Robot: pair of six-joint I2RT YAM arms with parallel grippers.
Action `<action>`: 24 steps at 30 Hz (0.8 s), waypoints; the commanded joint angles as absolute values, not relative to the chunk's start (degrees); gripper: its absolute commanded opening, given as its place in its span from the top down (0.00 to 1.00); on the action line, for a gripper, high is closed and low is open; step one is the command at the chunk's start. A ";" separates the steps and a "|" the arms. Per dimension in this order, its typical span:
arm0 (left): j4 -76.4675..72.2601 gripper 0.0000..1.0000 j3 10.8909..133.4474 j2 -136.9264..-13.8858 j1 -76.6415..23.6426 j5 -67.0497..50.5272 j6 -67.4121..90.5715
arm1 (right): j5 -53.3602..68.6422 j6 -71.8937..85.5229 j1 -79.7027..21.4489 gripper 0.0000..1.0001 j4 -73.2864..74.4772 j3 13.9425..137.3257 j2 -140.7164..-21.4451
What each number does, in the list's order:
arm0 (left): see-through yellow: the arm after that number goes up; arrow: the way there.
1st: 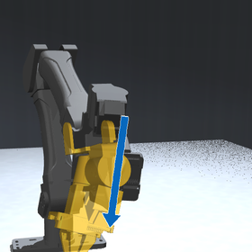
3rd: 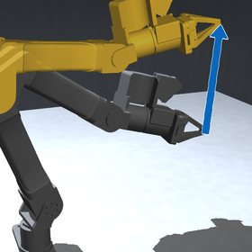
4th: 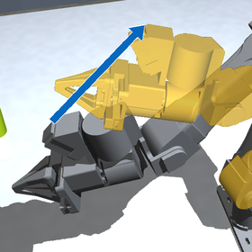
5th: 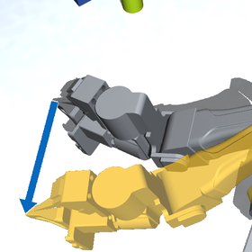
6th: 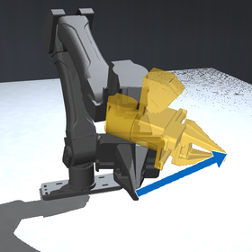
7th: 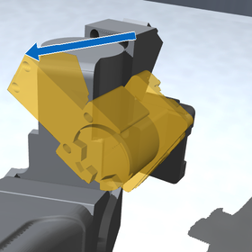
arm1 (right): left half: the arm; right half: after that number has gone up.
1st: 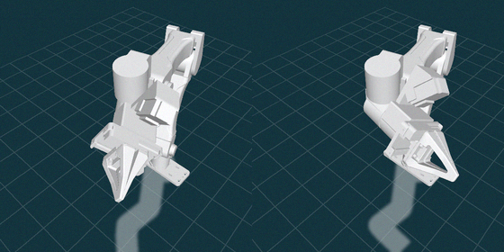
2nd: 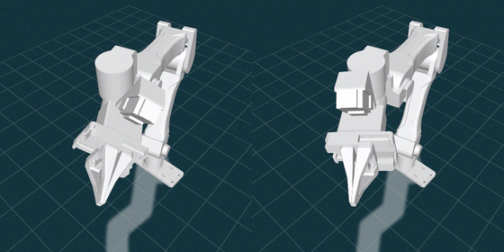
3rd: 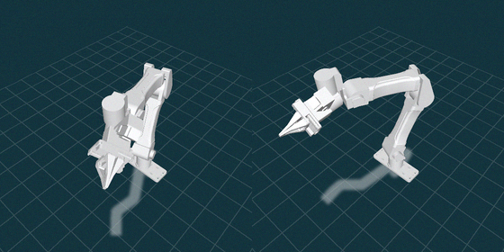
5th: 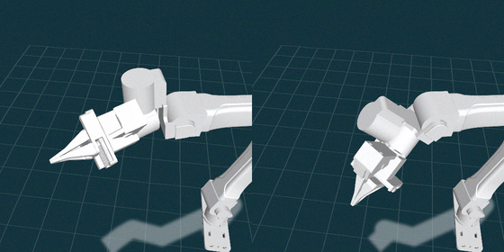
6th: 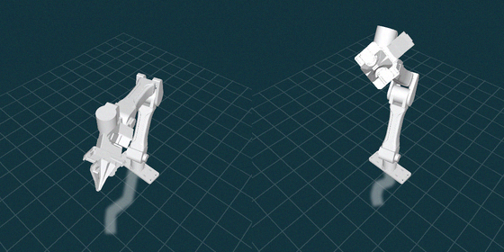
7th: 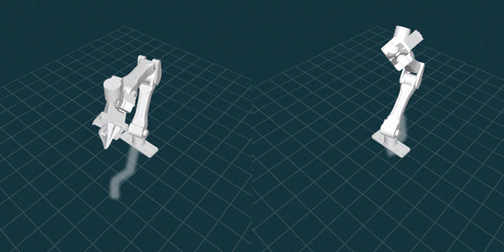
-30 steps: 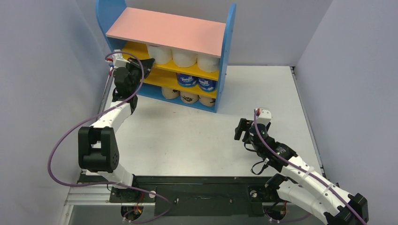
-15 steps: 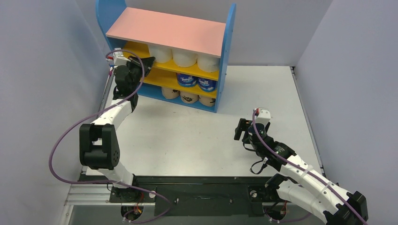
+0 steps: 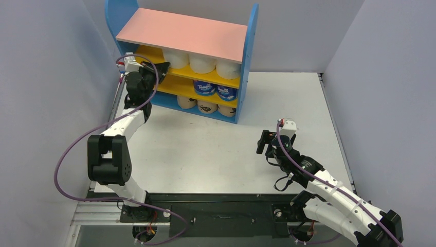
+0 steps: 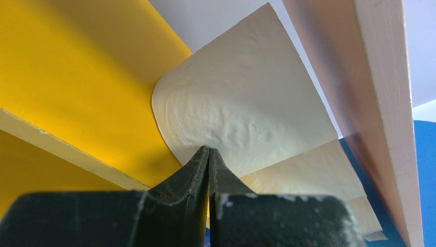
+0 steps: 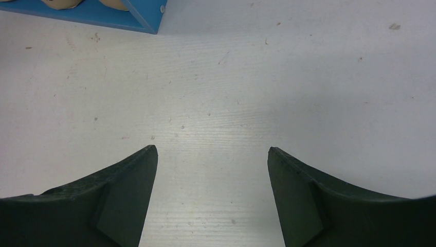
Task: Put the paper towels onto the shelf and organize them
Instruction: Place the paper towel on the shelf.
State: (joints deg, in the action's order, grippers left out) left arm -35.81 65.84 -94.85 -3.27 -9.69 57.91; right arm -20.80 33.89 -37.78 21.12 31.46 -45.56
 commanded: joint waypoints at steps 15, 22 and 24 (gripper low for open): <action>-35.14 0.49 55.50 -76.70 -0.53 -6.63 54.69 | -22.09 33.84 -37.35 0.26 19.81 32.13 -45.01; -23.72 0.34 51.59 -64.80 -0.53 -2.51 48.94 | -21.53 34.18 -37.35 0.26 19.71 31.84 -43.83; -18.59 0.27 50.88 -61.20 -0.66 -0.97 46.19 | -21.27 34.40 -37.35 0.26 19.37 31.59 -43.22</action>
State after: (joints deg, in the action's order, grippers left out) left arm -27.40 51.79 -67.48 -0.75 -4.78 52.21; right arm -20.75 33.93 -37.78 21.10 31.46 -45.06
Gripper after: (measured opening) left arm 0.665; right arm 0.742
